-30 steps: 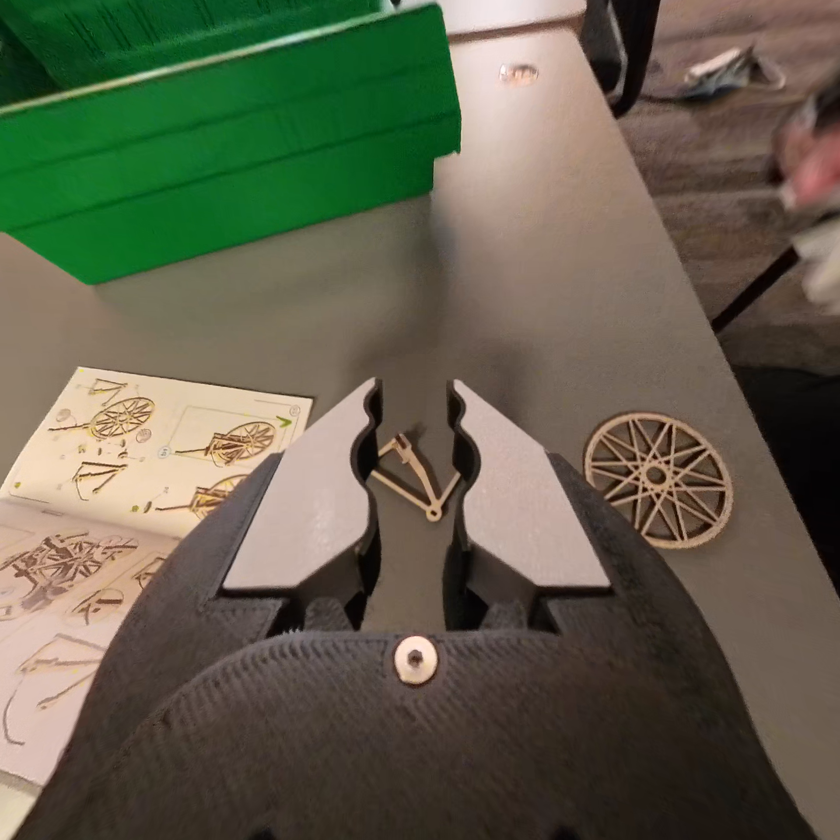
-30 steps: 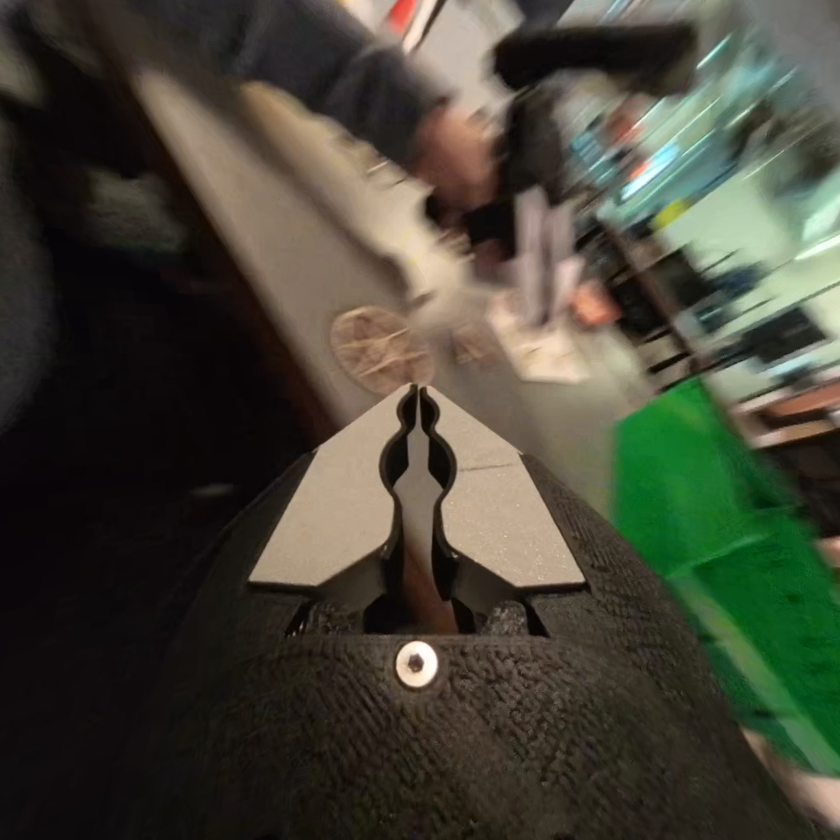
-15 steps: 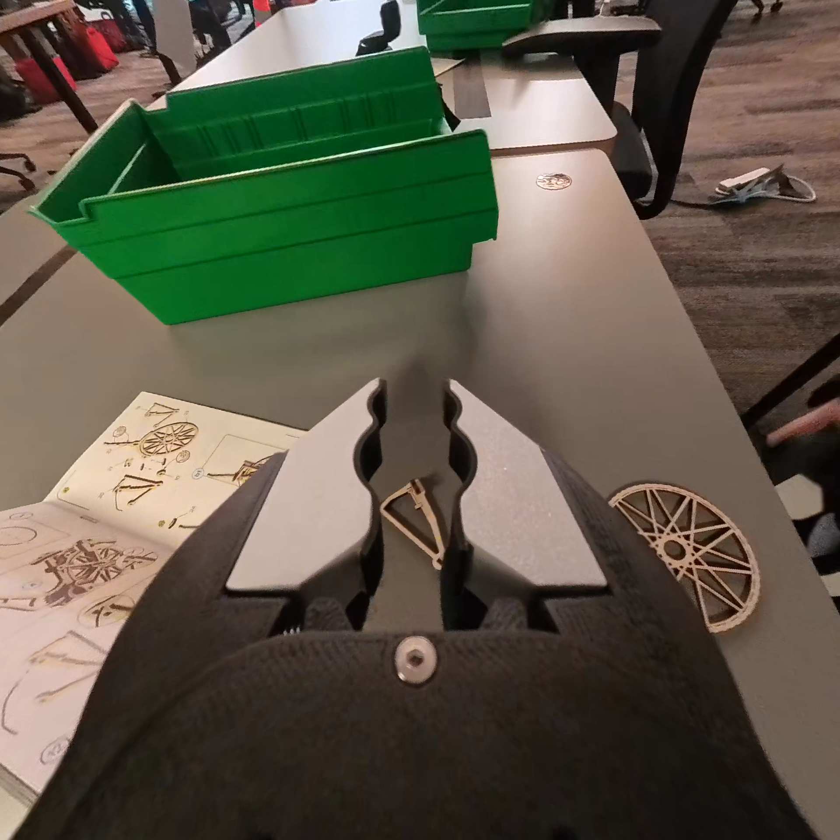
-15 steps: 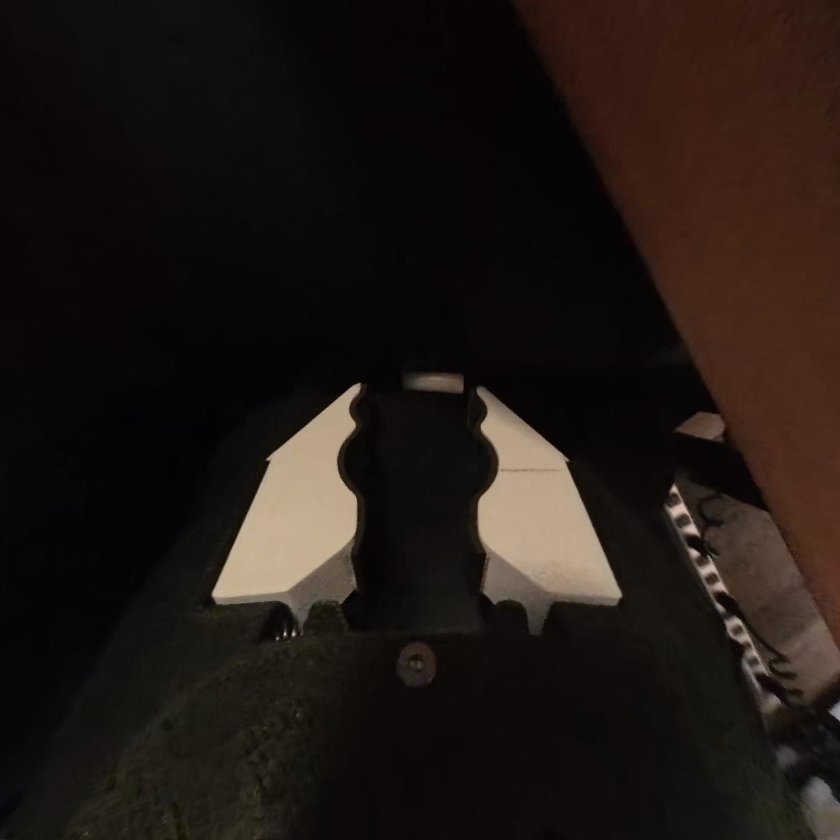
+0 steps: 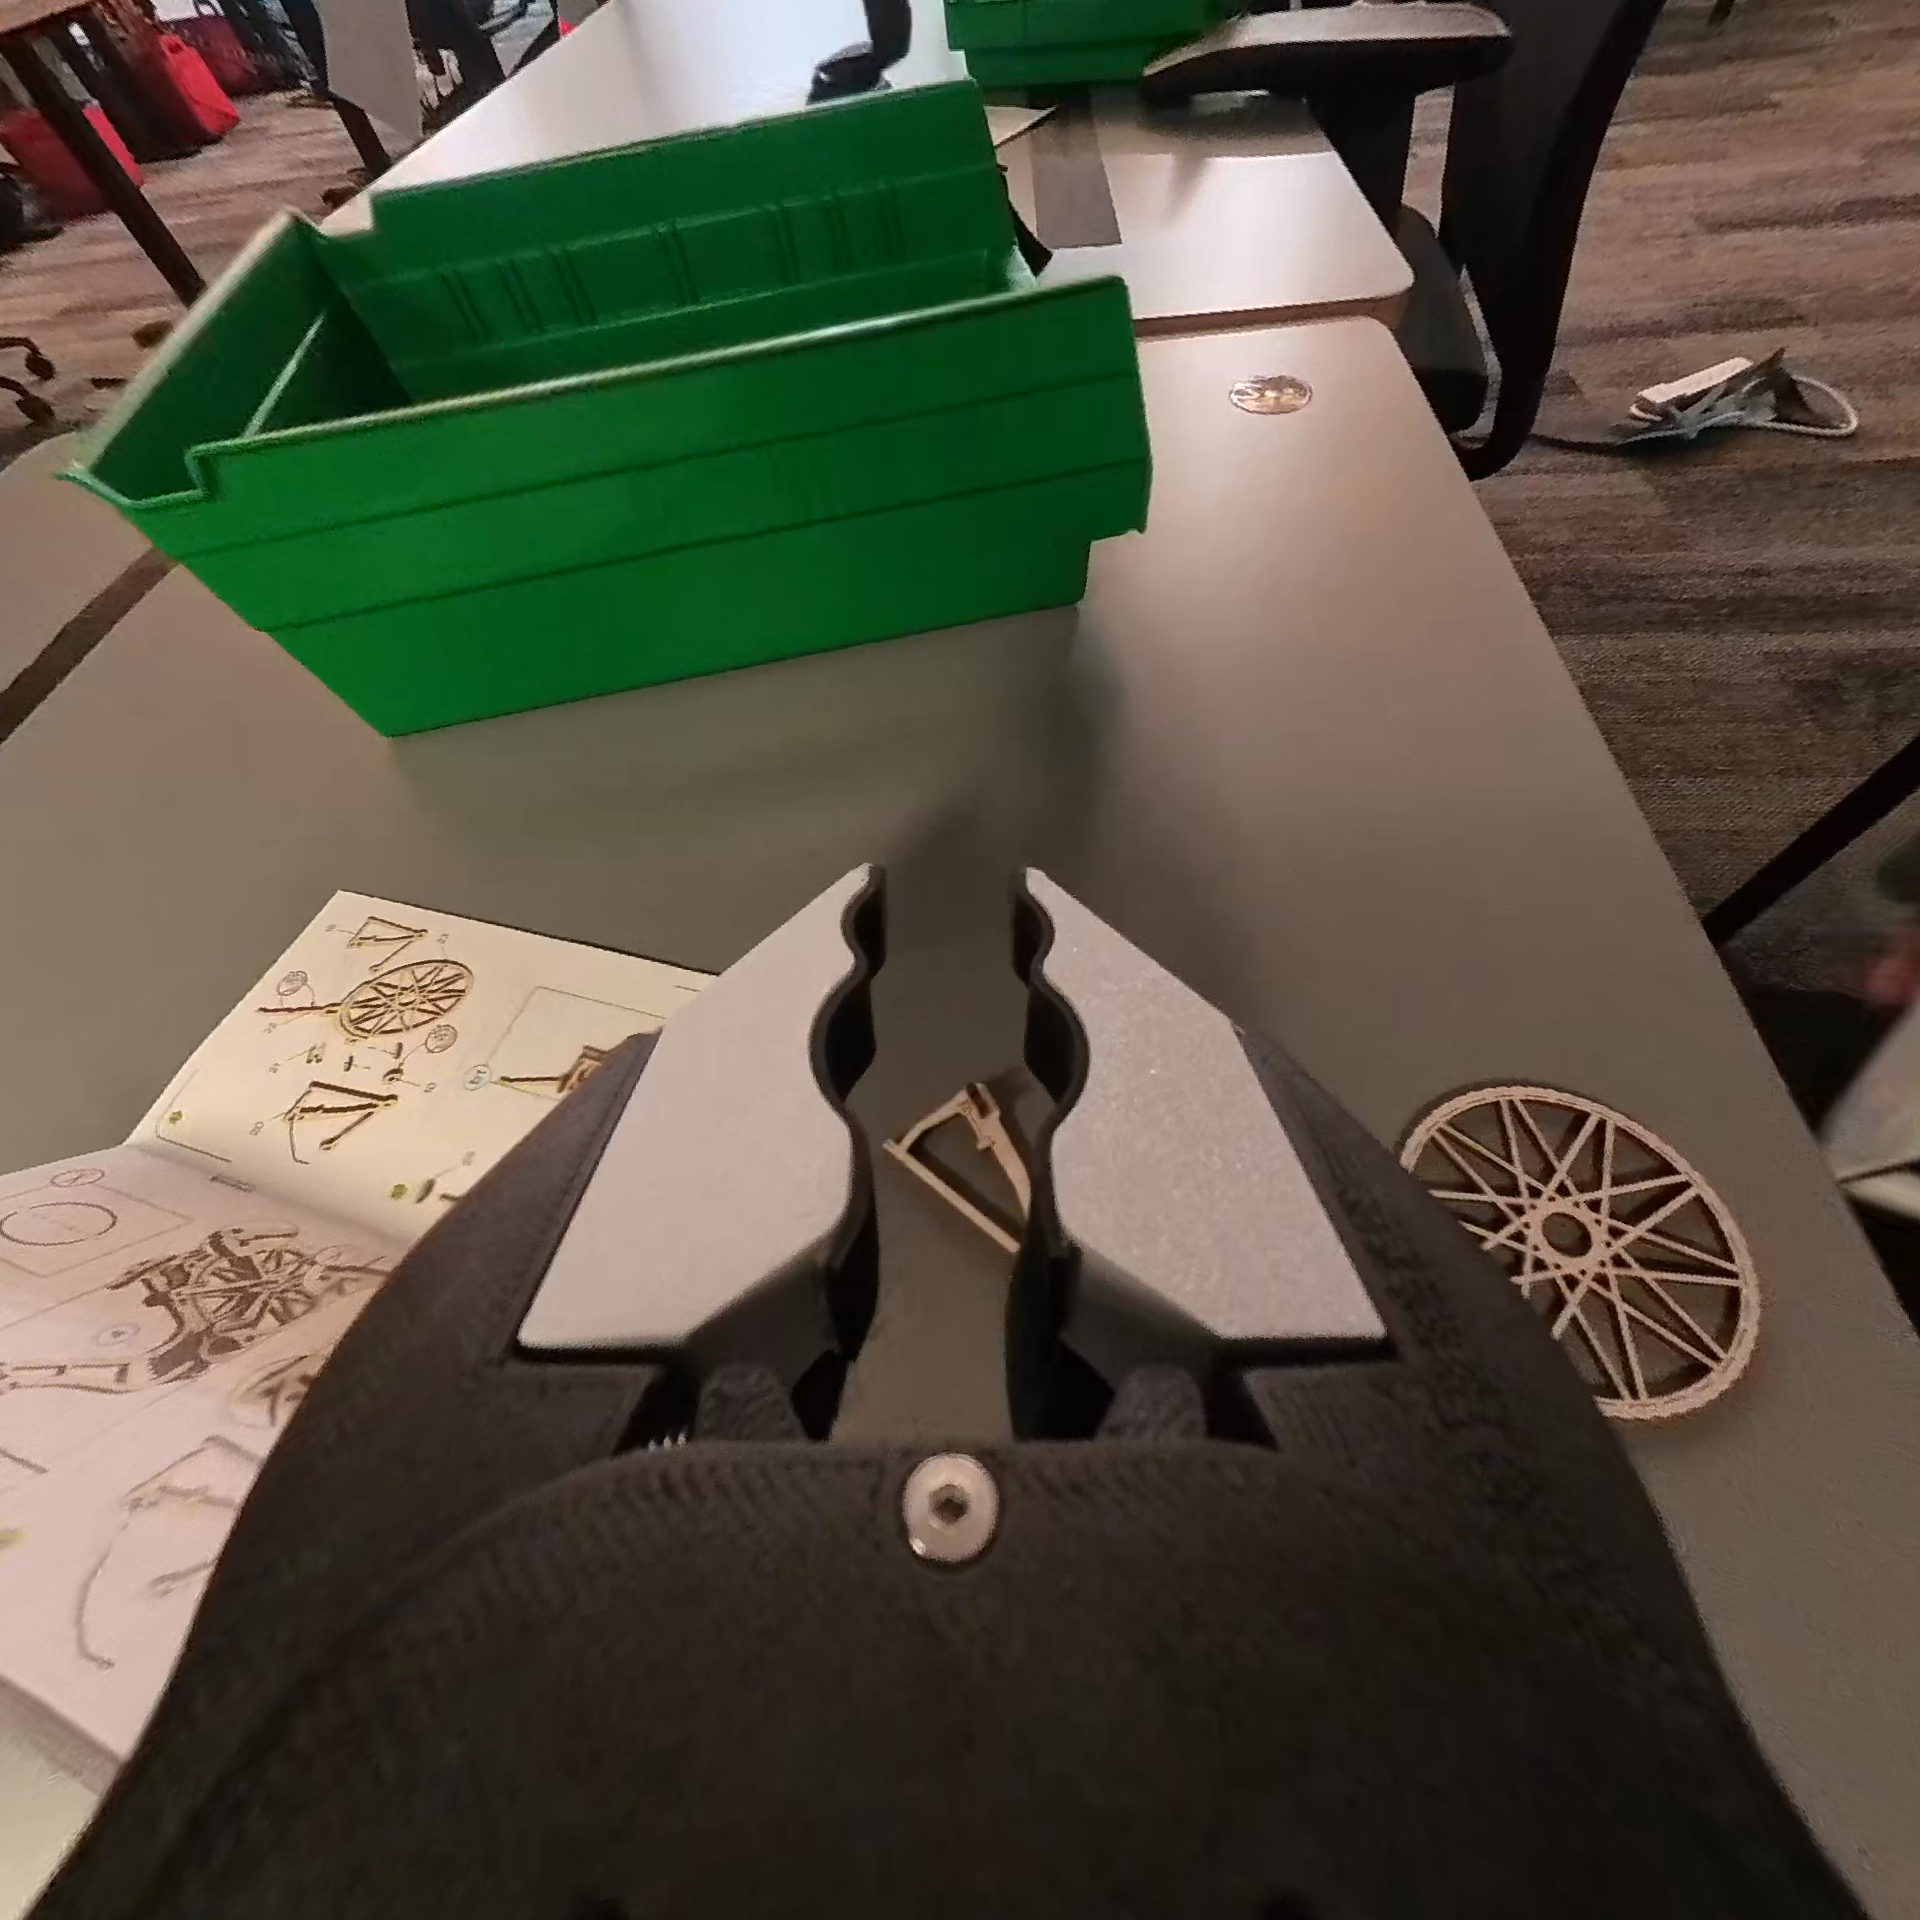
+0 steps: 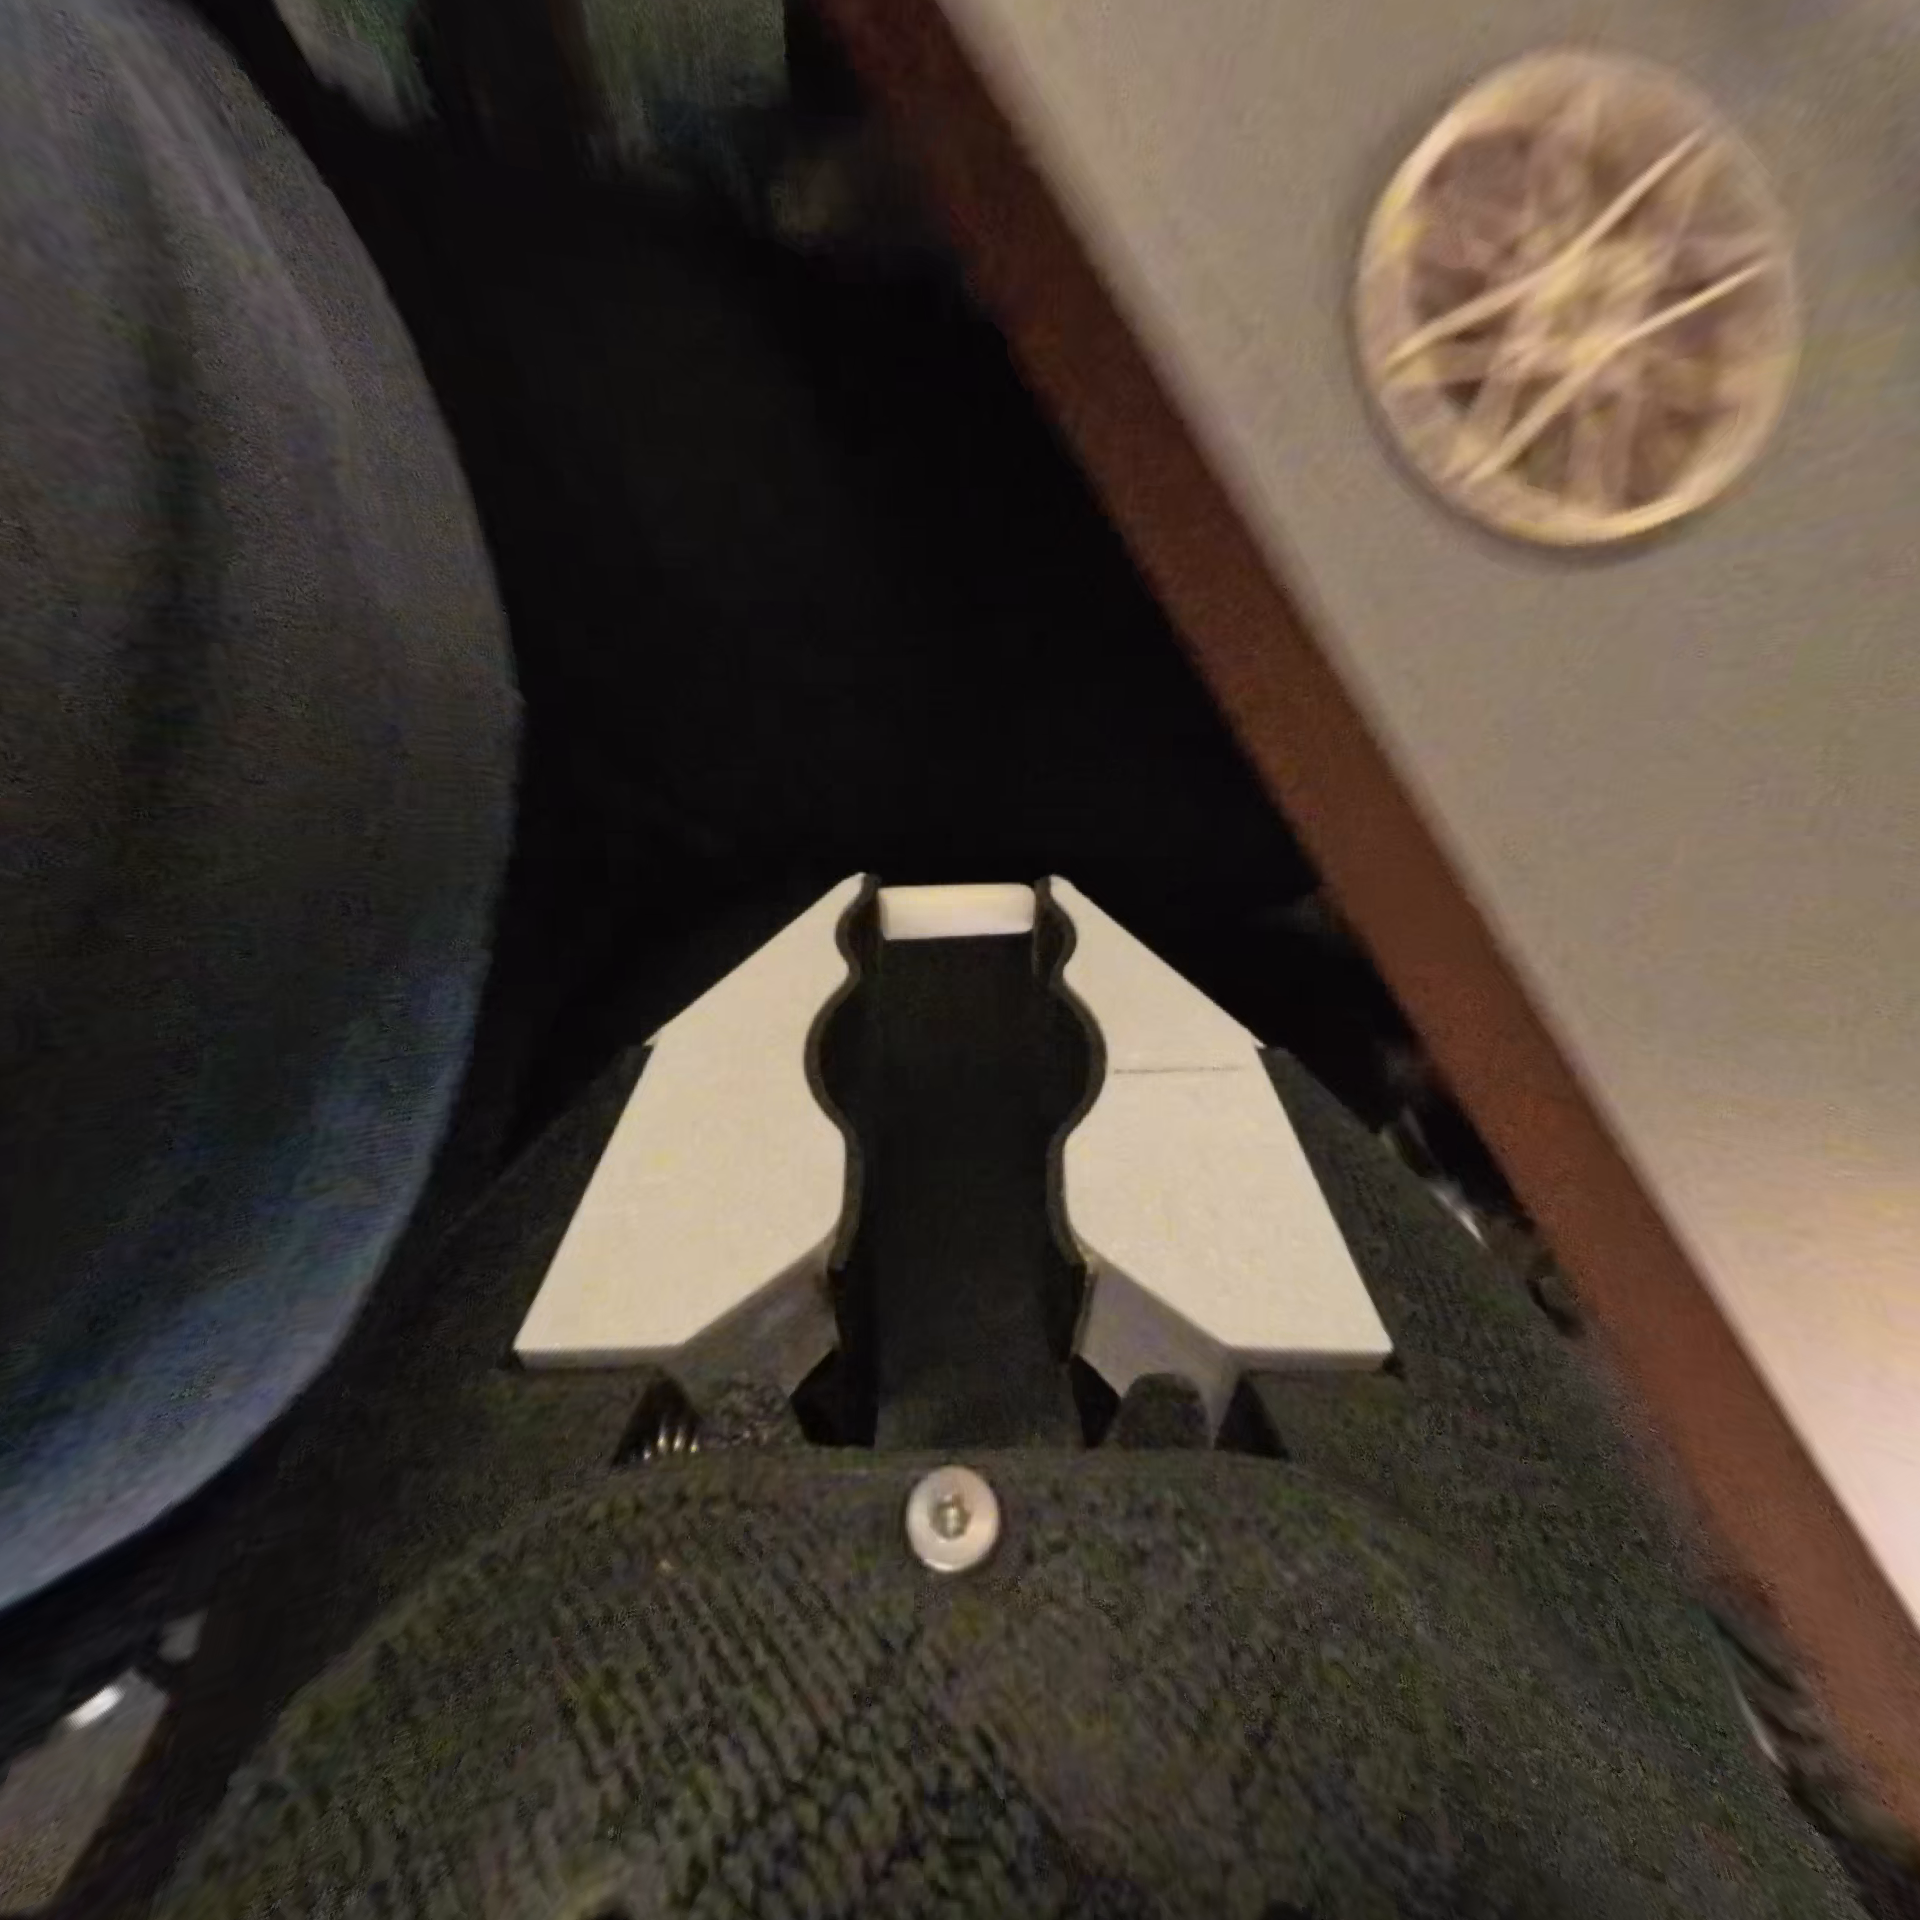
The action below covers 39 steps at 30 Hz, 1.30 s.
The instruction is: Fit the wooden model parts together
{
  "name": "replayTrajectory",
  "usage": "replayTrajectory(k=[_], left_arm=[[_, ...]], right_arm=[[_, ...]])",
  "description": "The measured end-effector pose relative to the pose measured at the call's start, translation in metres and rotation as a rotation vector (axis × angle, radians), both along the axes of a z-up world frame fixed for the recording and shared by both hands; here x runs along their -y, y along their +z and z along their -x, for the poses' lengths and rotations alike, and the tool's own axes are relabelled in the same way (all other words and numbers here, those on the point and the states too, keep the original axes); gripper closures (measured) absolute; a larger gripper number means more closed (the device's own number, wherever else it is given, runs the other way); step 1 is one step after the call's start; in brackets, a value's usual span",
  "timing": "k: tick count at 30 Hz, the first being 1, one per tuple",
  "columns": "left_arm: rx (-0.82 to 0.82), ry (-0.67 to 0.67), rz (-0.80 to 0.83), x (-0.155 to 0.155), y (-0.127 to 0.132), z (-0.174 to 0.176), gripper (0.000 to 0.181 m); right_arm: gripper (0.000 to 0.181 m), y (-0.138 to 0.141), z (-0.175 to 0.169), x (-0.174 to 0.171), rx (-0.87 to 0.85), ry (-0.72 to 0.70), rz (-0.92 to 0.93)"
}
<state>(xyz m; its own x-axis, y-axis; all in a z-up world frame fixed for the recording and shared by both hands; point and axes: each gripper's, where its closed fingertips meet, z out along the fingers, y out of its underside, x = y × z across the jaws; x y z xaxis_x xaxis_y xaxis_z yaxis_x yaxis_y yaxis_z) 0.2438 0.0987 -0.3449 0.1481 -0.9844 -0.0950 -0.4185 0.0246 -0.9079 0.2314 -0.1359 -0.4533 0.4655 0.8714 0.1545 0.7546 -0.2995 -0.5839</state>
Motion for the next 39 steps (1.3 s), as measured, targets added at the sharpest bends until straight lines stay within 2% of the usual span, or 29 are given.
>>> replayTrajectory(k=[1, 3, 5, 9, 13, 16, 18, 20, 21, 22, 24, 28, 29, 31, 32, 33, 35, 39], left_arm=[[0.006, 0.003, 0.002, -0.002, 0.002, 0.001, 0.159], [0.021, 0.008, 0.014, -0.006, 0.006, 0.004, 0.159], [0.029, 0.030, 0.032, -0.013, 0.008, 0.009, 0.159], [0.011, 0.055, 0.128, -0.023, 0.001, 0.018, 0.156], [-0.103, 0.028, 0.203, -0.011, -0.019, 0.025, 0.140], [-0.177, 0.019, 0.154, -0.004, -0.028, 0.031, 0.132], [-0.152, 0.034, 0.118, -0.007, -0.023, 0.033, 0.134], [-0.107, 0.059, 0.116, -0.015, -0.015, 0.037, 0.135], [-0.082, 0.070, 0.125, -0.019, -0.011, 0.039, 0.136], [-0.064, 0.076, 0.143, -0.023, -0.008, 0.042, 0.138], [-0.040, 0.090, 0.187, -0.027, -0.005, 0.048, 0.138], [0.004, 0.120, 0.244, -0.027, -0.003, 0.058, 0.140], [0.001, 0.125, 0.245, -0.027, -0.004, 0.060, 0.140], [-0.008, 0.127, 0.244, -0.025, -0.007, 0.062, 0.140], [-0.010, 0.125, 0.251, -0.024, -0.007, 0.062, 0.140], [-0.010, 0.121, 0.268, -0.023, -0.008, 0.060, 0.140], [-0.013, 0.117, 0.314, -0.020, -0.011, 0.057, 0.140], [-0.036, 0.149, 0.372, -0.020, -0.021, 0.053, 0.136]], right_arm=[[0.153, 0.029, -0.002, -0.007, -0.088, -0.039, -0.068], [0.153, 0.077, -0.019, -0.042, -0.145, -0.160, -0.237], [0.154, 0.100, -0.043, -0.091, -0.108, -0.310, -0.339], [0.154, 0.079, -0.072, -0.187, -0.014, -0.477, -0.303], [0.153, 0.047, -0.077, -0.235, -0.043, -0.538, -0.157], [0.131, 0.050, -0.076, -0.242, -0.090, -0.539, -0.107], [0.122, 0.062, -0.075, -0.239, -0.096, -0.515, -0.148], [0.123, 0.081, -0.048, -0.231, -0.182, -0.387, -0.195], [0.134, 0.087, -0.028, -0.224, -0.227, -0.301, -0.196], [0.139, 0.086, -0.009, -0.218, -0.257, -0.233, -0.159], [0.132, 0.071, 0.016, -0.215, -0.271, -0.195, -0.050], [0.124, 0.046, 0.025, -0.222, -0.179, -0.221, -0.038], [0.126, 0.045, 0.029, -0.222, -0.198, -0.232, -0.029], [0.144, 0.045, 0.032, -0.221, -0.205, -0.236, -0.012], [0.144, 0.045, 0.032, -0.223, -0.199, -0.232, -0.029], [0.145, 0.046, 0.032, -0.226, -0.190, -0.221, -0.057], [0.164, 0.049, 0.028, -0.231, -0.164, -0.192, -0.143], [0.177, 0.063, 0.023, -0.235, -0.169, -0.115, -0.333]])
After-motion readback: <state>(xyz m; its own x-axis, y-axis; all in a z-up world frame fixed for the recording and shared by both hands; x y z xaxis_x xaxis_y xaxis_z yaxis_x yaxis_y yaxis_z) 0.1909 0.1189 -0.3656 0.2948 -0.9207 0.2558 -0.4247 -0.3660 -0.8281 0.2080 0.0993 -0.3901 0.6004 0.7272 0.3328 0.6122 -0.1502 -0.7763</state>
